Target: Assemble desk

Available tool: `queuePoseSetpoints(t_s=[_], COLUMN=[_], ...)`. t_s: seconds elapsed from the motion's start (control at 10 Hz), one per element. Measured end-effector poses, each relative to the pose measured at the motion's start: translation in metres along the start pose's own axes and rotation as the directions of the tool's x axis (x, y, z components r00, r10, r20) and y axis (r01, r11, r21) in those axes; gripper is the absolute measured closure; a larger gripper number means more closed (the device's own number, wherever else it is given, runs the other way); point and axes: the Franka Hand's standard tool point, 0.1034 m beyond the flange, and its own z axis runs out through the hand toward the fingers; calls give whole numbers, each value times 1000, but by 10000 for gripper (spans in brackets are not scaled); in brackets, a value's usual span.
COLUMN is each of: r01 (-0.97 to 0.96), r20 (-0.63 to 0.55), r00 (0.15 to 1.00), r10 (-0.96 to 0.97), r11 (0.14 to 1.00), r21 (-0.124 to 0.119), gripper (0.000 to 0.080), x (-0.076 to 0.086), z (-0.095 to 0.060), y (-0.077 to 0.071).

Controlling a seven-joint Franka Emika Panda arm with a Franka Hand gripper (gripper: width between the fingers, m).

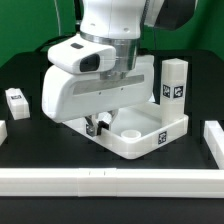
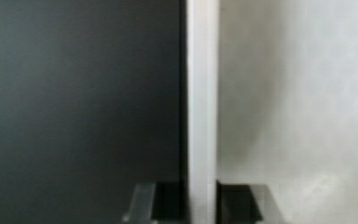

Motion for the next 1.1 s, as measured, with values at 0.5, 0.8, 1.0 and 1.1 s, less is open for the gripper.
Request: queuePoseSetpoints(t_s=[0.5,0.8,1.0,1.1], r01=[307,448,524,612], r20=[-6,19,32,44], r00=[951,894,852,791], r10=[-308,-448,-523,-610], r11=[949,892,849,788], r21=[-64,-67,-65,-67], gripper=[732,732,732,732], x=[26,26,50,60], z=[-4,-4,-9,-12], y=[1,3,0,0])
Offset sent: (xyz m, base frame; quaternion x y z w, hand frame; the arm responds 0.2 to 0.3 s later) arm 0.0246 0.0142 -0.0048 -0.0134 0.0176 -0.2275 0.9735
